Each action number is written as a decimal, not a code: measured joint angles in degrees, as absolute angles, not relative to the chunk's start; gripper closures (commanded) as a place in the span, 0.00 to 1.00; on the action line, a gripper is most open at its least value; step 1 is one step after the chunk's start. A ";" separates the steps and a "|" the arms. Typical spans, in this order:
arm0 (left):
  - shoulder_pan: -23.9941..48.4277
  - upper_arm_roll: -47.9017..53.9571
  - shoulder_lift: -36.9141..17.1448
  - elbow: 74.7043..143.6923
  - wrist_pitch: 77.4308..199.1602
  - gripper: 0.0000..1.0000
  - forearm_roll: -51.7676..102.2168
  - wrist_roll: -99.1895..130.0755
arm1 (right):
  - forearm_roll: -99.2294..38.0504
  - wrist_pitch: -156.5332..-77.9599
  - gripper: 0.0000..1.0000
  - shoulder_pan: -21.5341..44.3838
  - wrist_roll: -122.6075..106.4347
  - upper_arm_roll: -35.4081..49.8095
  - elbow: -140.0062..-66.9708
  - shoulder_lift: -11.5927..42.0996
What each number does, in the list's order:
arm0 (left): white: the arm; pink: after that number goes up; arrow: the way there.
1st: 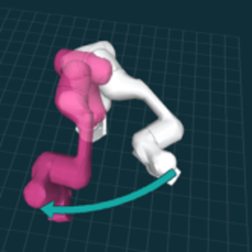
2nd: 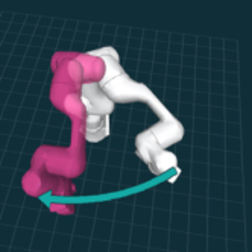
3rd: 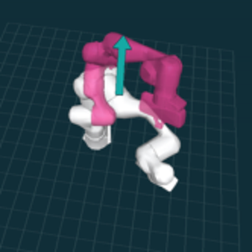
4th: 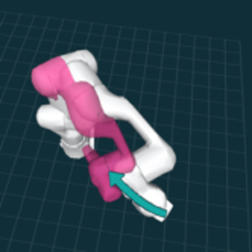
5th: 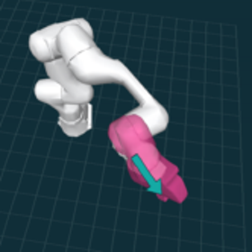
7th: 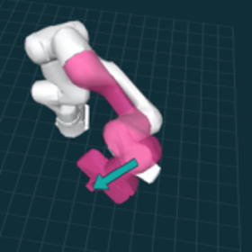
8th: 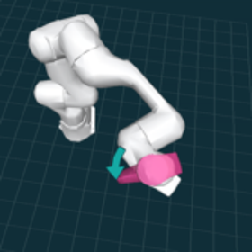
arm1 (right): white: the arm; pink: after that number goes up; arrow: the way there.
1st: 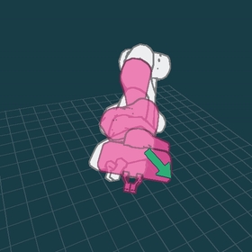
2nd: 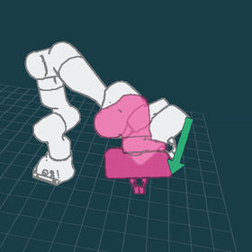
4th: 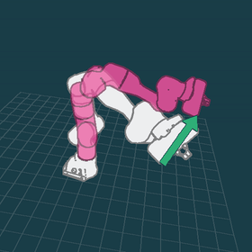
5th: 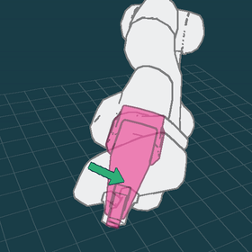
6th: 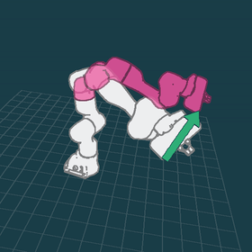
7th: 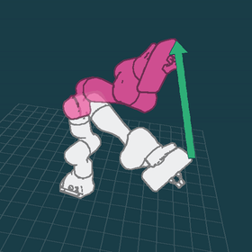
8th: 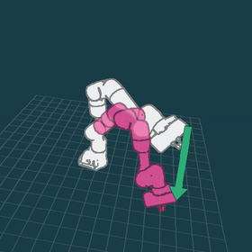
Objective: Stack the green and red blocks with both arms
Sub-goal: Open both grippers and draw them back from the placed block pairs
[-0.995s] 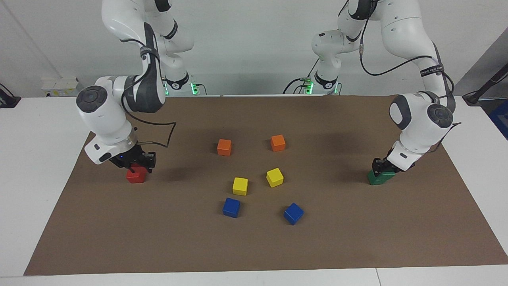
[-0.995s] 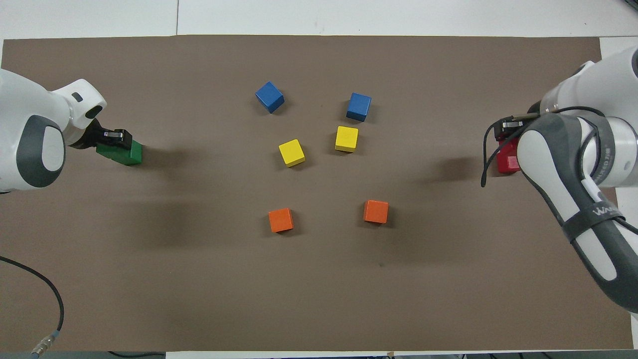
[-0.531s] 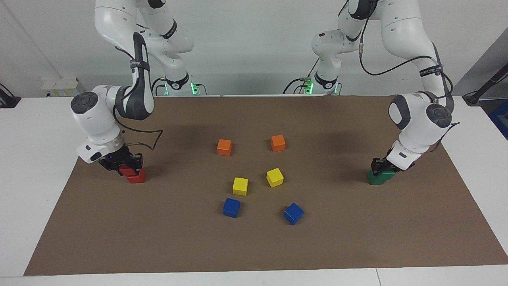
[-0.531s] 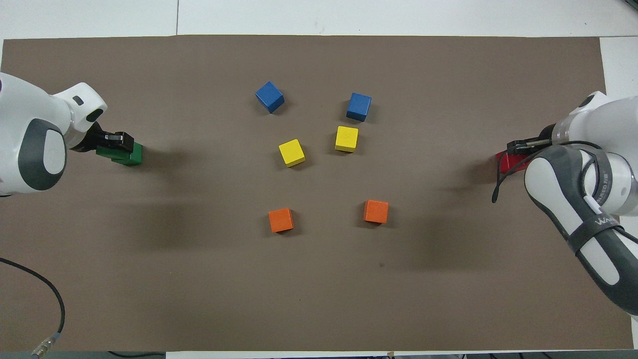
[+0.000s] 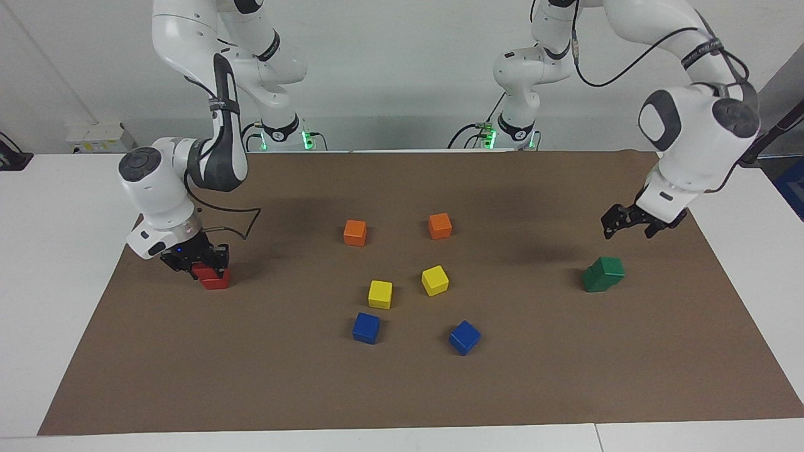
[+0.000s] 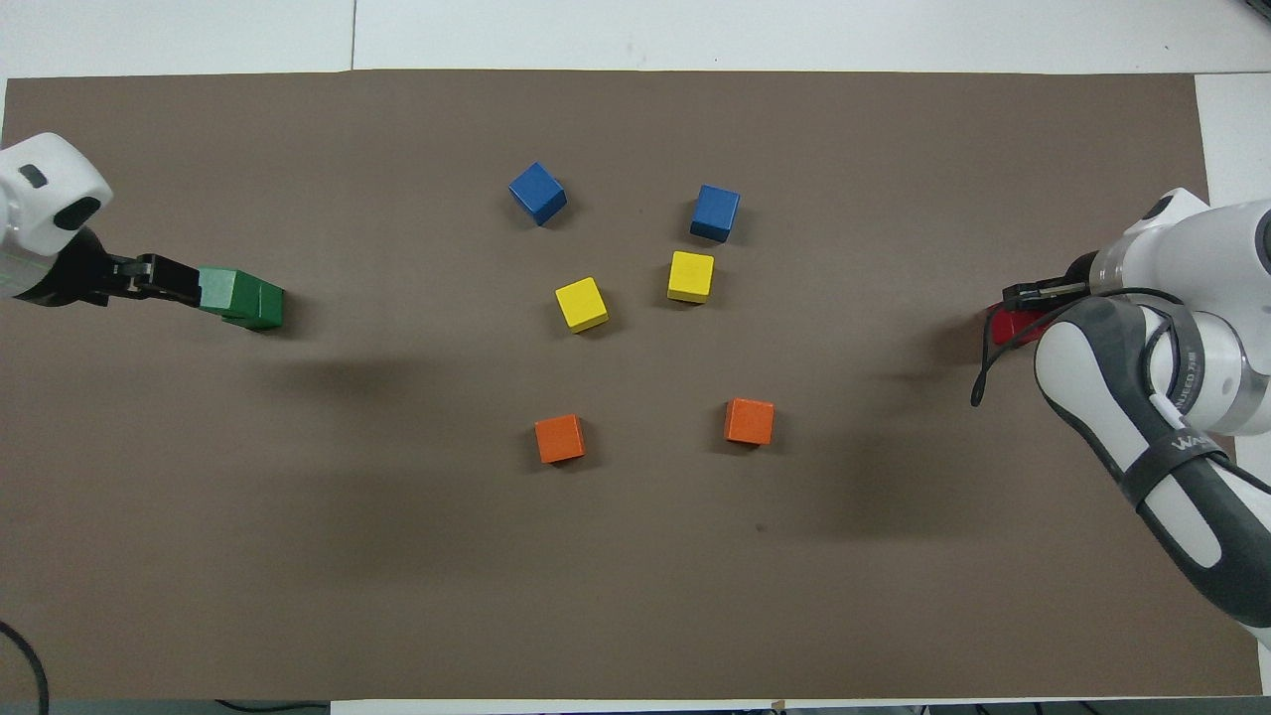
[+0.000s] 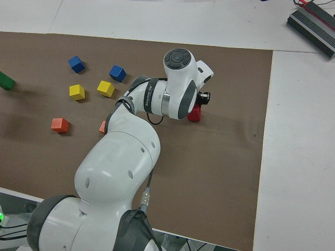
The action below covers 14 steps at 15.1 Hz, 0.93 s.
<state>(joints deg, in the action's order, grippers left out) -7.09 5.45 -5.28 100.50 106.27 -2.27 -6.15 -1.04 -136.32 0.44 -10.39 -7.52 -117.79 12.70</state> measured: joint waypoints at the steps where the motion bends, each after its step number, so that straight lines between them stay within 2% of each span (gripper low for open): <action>1: -7.07 5.54 -3.02 100.41 105.04 0.00 -2.27 -6.15 | -1.04 -136.54 1.00 0.44 -10.39 -7.52 -117.92 12.68; 2: -7.04 5.67 -1.25 100.43 103.84 0.00 -2.27 -6.15 | -1.04 -136.58 0.80 0.44 -10.39 -7.52 -117.93 12.68; 3: -7.02 5.79 0.15 100.49 102.38 0.00 -2.27 -6.15 | -1.04 -136.58 0.13 0.44 -10.39 -7.52 -117.93 12.68; 4: -7.01 5.86 1.11 100.53 100.90 0.00 -2.27 -6.15 | -1.06 -136.59 0.00 0.43 -10.39 -7.52 -117.93 12.68; 10: -7.02 5.36 1.45 100.63 99.66 0.00 -1.79 -6.04 | -1.07 -134.35 0.00 0.37 -10.39 -7.72 -117.12 12.47; 14: -5.23 5.22 -1.30 97.21 98.26 0.00 -0.09 -2.06 | -1.07 -117.24 0.00 0.51 -10.39 -7.43 -107.08 10.63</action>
<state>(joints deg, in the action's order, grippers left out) -5.23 5.22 -1.30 97.21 98.26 -0.09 -2.06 -1.07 -117.24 0.51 -10.39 -7.43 -107.08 10.63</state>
